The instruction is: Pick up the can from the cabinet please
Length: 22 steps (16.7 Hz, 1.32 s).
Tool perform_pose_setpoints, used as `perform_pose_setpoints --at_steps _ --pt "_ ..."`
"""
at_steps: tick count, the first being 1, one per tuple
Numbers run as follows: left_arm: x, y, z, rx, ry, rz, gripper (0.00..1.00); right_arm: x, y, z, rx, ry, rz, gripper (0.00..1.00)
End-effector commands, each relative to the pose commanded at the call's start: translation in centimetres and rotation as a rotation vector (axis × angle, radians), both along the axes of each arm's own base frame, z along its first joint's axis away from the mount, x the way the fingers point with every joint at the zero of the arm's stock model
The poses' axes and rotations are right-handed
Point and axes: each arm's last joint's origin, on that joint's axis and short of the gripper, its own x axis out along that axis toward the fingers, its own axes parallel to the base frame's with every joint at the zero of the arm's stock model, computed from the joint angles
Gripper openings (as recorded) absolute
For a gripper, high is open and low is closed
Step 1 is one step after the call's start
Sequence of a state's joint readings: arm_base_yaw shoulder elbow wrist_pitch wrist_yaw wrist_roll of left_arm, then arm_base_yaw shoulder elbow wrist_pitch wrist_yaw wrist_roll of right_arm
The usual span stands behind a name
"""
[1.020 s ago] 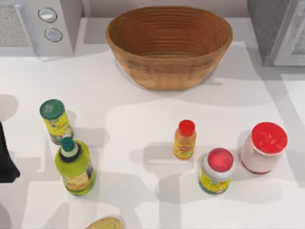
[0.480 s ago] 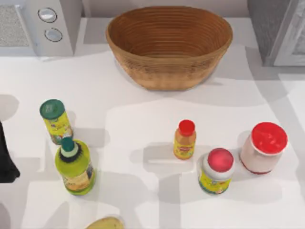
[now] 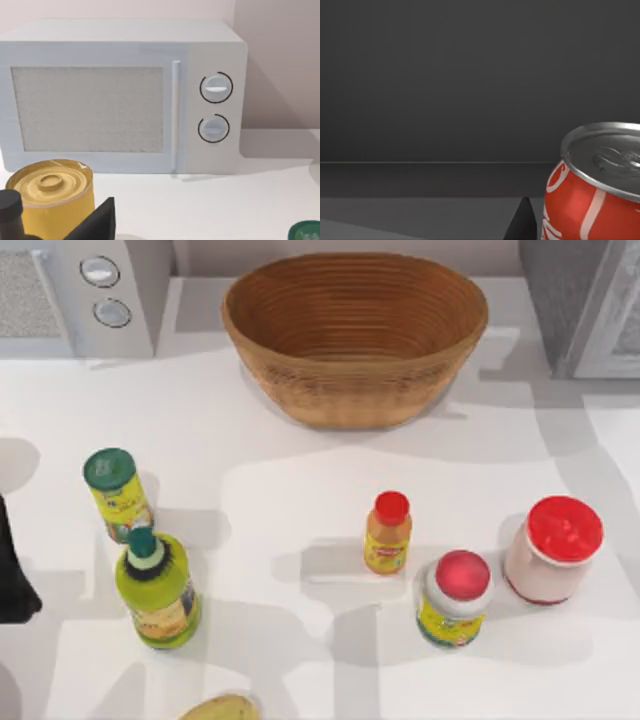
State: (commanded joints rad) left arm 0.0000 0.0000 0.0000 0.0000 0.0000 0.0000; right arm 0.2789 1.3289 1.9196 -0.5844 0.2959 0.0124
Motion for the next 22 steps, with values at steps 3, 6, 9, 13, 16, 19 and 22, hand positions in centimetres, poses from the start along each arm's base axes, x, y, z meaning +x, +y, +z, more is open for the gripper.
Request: perform_pose_setpoints --at_steps 3,6,9,13,16,19,22 --pt "0.0 0.0 0.0 0.000 0.000 0.000 1.00 0.0 -0.1 0.1 0.003 -0.004 -0.003 0.00" --pt "0.0 0.0 0.0 0.000 0.000 0.000 1.00 -0.8 -0.5 -0.4 0.003 -0.011 -0.002 0.00" --pt "0.0 0.0 0.0 0.000 0.000 0.000 1.00 -2.4 -1.4 -2.1 0.002 -0.013 -0.002 0.00" --pt "0.0 0.0 0.0 0.000 0.000 0.000 1.00 -5.6 -2.9 -6.2 0.000 -0.019 -0.001 0.00" --pt "0.0 0.0 0.0 0.000 0.000 0.000 1.00 -7.7 -4.0 -11.4 -0.003 -0.003 0.000 0.00" --pt "0.0 0.0 0.0 0.000 0.000 0.000 1.00 -9.2 -4.8 -19.3 -0.009 0.053 0.001 0.00" --pt "0.0 0.0 0.0 0.000 0.000 0.000 1.00 -10.5 -5.4 -27.4 -0.007 0.085 0.001 0.00"
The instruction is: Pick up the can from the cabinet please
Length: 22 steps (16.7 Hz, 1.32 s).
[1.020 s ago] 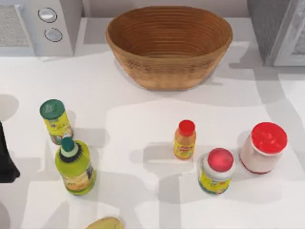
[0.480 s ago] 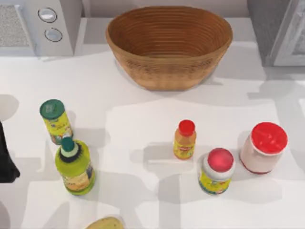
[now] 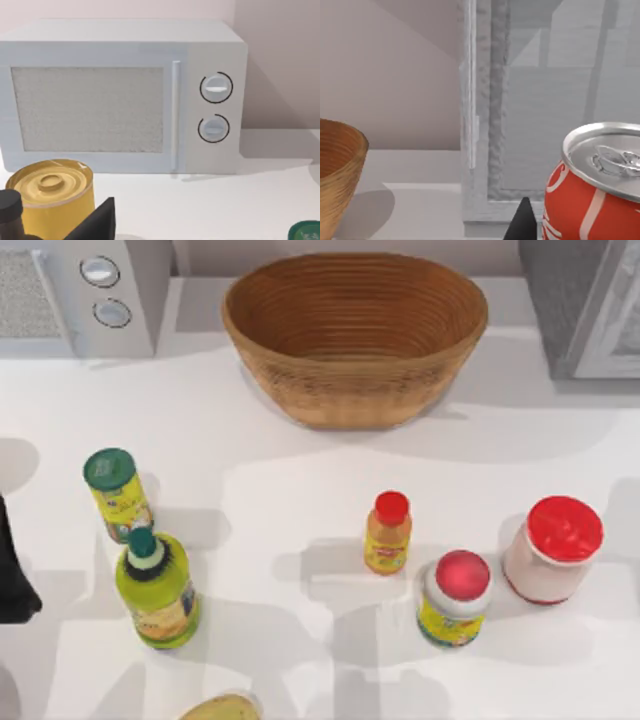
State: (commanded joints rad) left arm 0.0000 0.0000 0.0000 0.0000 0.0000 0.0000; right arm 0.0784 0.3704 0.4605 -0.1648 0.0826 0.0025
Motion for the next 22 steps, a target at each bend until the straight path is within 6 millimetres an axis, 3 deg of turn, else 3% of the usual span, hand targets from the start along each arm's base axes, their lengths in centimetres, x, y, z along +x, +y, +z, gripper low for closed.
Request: perform_pose_setpoints --at_steps 4,8,15,19,22 --pt "0.0 0.0 0.0 0.000 0.000 0.000 1.00 -1.0 -0.5 -7.5 0.006 -0.030 0.002 0.00" --pt "0.0 0.0 0.0 0.000 0.000 0.000 1.00 -1.1 -0.7 -10.8 0.008 -0.071 0.003 0.00" --pt "0.0 0.0 0.0 0.000 0.000 0.000 1.00 -1.0 -0.7 -11.0 0.010 -0.067 0.010 0.00" --pt "0.0 0.0 0.0 0.000 0.000 0.000 1.00 -0.3 -0.8 -9.4 0.010 -0.098 0.067 0.00" --pt "0.0 0.0 0.0 0.000 0.000 0.000 1.00 1.4 -1.0 -7.6 0.007 -0.117 0.145 0.00"
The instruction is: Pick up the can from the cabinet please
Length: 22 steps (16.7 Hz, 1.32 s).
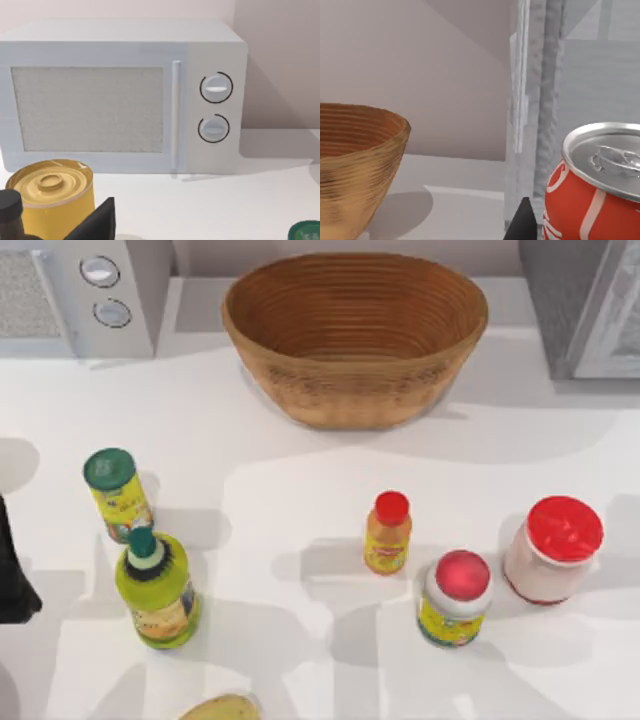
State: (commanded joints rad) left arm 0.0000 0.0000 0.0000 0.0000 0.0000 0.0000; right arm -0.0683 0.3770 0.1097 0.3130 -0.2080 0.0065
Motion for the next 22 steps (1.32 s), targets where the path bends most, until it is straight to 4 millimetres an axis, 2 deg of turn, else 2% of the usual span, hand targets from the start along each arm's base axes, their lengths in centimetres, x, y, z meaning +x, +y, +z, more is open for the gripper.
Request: perform_pose_setpoints --at_steps 4,6,8,11,14,18,22 --pt "0.0 0.0 0.0 0.000 0.000 0.000 1.00 4.2 -0.8 1.6 -0.012 -0.005 0.133 0.00" --pt "0.0 0.0 0.0 0.000 0.000 0.000 1.00 6.9 -1.6 1.4 -0.016 -0.001 0.207 0.00" --pt "0.0 0.0 0.0 0.000 0.000 0.000 1.00 9.7 -2.6 0.4 -0.019 0.006 0.281 0.00" --pt "0.0 0.0 0.0 0.000 0.000 0.000 1.00 13.4 -4.5 -2.6 -0.019 0.021 0.388 0.00" --pt "0.0 0.0 0.0 0.000 0.000 0.000 1.00 15.7 -6.2 -6.7 -0.015 0.035 0.485 0.00" --pt "0.0 0.0 0.0 0.000 0.000 0.000 1.00 16.8 -7.8 -11.9 -0.009 0.045 0.579 0.00" --pt "0.0 0.0 0.0 0.000 0.000 0.000 1.00 16.8 -8.5 -14.3 -0.011 0.044 0.623 0.00"
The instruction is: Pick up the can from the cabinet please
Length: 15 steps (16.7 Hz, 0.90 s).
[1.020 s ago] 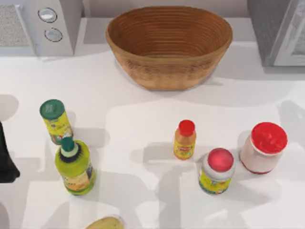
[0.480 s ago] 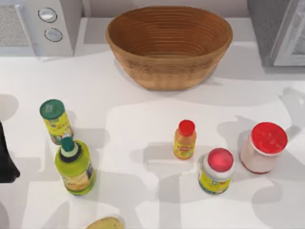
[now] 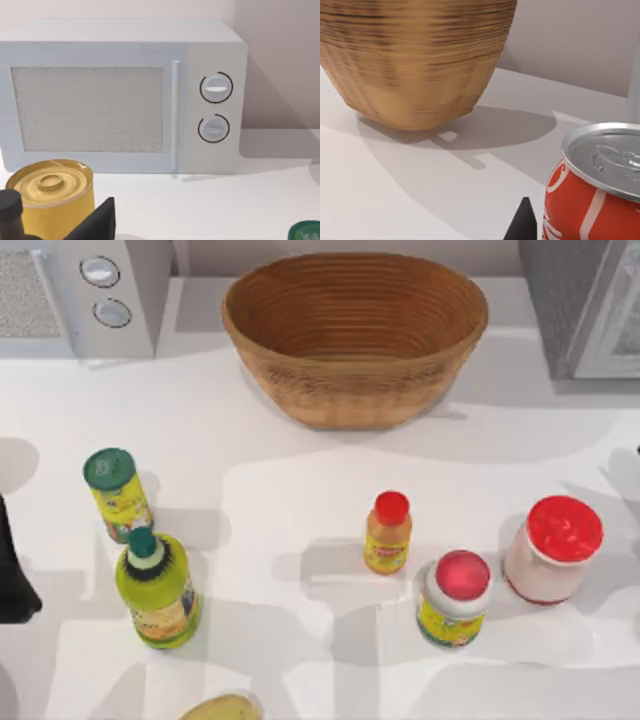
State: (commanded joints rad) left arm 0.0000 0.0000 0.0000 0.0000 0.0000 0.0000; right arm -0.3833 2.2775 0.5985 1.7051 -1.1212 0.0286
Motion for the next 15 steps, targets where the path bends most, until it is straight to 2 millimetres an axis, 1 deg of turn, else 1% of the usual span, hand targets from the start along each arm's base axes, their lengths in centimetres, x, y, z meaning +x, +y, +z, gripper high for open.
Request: perform_pose_setpoints --at_steps 6,11,14,15 --pt "0.0 0.0 0.0 0.000 0.000 0.000 1.00 0.0 0.2 -0.2 0.003 0.006 0.006 0.00" --pt "0.0 0.0 0.0 0.000 0.000 0.000 1.00 1.7 1.6 -0.7 0.000 0.000 0.002 0.00" --pt "0.0 0.0 0.0 0.000 0.000 0.000 1.00 1.7 1.7 -0.7 0.000 0.000 0.002 0.00" --pt "0.0 0.0 0.0 0.000 0.000 0.000 1.00 1.7 1.7 -0.7 0.000 0.000 0.002 0.08"
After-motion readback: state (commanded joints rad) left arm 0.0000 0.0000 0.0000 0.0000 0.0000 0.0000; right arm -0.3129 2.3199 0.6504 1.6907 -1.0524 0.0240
